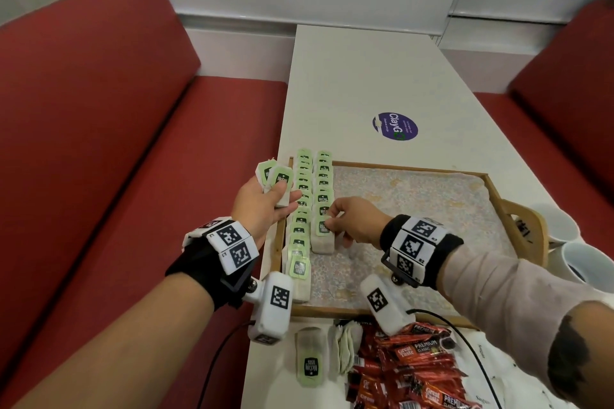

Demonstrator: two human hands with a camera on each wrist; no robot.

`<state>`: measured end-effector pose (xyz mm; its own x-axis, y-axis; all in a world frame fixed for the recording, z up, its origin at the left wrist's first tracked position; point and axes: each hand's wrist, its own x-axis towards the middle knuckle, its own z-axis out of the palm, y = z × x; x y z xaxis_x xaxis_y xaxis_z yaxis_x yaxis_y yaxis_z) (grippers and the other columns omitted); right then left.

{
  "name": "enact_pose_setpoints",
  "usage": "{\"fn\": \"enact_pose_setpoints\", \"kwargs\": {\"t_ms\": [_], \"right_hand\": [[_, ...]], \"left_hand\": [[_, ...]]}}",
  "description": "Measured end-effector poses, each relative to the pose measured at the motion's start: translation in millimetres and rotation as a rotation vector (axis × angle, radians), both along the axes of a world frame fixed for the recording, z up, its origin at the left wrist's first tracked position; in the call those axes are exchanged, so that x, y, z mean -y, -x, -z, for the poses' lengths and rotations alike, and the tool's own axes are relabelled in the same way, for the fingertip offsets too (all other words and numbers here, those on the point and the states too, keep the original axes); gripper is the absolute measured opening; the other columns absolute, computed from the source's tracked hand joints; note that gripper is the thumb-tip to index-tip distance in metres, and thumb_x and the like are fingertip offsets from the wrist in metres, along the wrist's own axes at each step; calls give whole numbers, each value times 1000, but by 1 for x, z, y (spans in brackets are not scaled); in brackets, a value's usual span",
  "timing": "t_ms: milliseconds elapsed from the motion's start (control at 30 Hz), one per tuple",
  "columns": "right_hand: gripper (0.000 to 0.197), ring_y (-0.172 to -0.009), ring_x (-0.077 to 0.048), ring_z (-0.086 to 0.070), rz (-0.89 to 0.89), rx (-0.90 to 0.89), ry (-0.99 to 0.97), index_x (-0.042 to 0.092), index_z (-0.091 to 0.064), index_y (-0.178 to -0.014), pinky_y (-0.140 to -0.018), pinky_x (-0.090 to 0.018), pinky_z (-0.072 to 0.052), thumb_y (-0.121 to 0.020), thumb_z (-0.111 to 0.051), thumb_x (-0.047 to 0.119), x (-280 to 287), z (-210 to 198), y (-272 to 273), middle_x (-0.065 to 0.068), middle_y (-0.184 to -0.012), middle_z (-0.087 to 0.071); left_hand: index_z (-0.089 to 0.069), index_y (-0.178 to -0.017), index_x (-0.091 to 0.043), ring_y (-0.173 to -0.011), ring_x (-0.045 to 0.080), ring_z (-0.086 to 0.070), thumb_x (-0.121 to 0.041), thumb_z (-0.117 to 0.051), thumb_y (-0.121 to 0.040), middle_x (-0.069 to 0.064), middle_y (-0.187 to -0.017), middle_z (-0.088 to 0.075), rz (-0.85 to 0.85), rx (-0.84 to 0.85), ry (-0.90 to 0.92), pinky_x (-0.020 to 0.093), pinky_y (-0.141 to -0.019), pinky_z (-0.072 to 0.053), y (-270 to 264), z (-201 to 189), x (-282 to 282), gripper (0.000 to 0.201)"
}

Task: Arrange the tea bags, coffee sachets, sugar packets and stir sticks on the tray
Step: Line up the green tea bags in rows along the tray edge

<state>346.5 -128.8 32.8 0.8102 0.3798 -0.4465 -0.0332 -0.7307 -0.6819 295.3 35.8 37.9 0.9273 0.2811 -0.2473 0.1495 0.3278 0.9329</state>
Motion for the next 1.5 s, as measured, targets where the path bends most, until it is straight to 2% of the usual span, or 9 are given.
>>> {"fn": "enact_pose_setpoints", "kwargs": {"t_ms": [200, 433, 633, 867, 1000, 1100, 1200, 1300, 1500], "right_hand": [[25, -55, -16, -52, 20, 71, 102, 16, -48, -70, -54, -26, -44, -91, -62, 15, -4, 9, -10, -2, -68, -57], [26, -69, -20, -55, 30, 114, 140, 18, -48, -69, -71, -33, -49, -87, -67, 19, -9, 6, -13, -3, -74, -60], [27, -74, -18, -55, 21, 151, 207, 20, -47, -69, -58, -24, -41, -87, -66, 20, -10, 4, -13, 3, -70, -56], [21, -75, -17, -56, -14, 179, 230, 16, -51, -75, -58, -23, -40, -88, -66, 24, -10, 2, -11, 2, -73, -57], [26, -76, -17, -55, -32, 195, 253, 17, -49, -70, -54, -19, -37, -89, -65, 24, -10, -1, -10, 4, -69, -53], [20, -76, -17, -53, -3, 246, 175, 17, -50, -77, -56, -24, -38, -91, -61, 26, -10, -7, -8, 5, -72, -54], [18, -73, -18, -54, 38, 296, -62, 13, -57, -92, -72, -35, -48, -94, -54, 31, -13, -17, -4, -5, -89, -66], [22, -74, -16, -58, 45, 318, -235, 13, -62, -101, -76, -38, -50, -94, -55, 32, -17, -31, 2, -2, -88, -64], [10, -64, -11, -52, 53, 304, -336, 19, -59, -82, -67, -34, -48, -90, -64, 22, -18, -37, 6, 5, -74, -58]], "left_hand": [[-51, -118, -8, -77, 8, -70, -6, -43, -99, 7, -107, -64, 21, 1, -6, 19, -65, -57, 0, 0, -2, 21], [-52, -113, -10, -77, 7, -71, -6, -44, -99, 3, -104, -65, 35, 5, -5, 20, -66, -57, 1, 0, -2, 17], [-55, -103, -16, -78, 8, -71, -9, -44, -99, 3, -103, -65, 33, 3, -8, 22, -68, -58, 2, -3, -3, 14], [-50, -110, -11, -84, 19, -68, -18, -36, -103, 10, -108, -61, 2, -21, 99, 27, -70, -60, 2, -9, -1, 18], [-47, -120, -6, -87, 21, -67, -15, -29, -104, 12, -110, -61, 7, -23, 117, 29, -72, -59, 4, -11, 1, 24], [-47, -122, -7, -87, 19, -67, -13, -28, -104, 12, -112, -61, 14, -18, 90, 28, -72, -59, 5, -12, 2, 26], [-49, -120, -9, -84, 17, -68, -12, -31, -104, 9, -108, -64, 16, -14, 75, 27, -71, -59, 7, -13, 4, 25], [-51, -121, -10, -83, 16, -68, -12, -33, -103, 7, -104, -66, 23, -11, 65, 24, -68, -59, 9, -13, 8, 25], [-52, -122, -9, -86, 19, -66, -13, -37, -102, 10, -106, -66, 67, -10, 7, 22, -63, -58, 12, -15, 17, 25]]}}
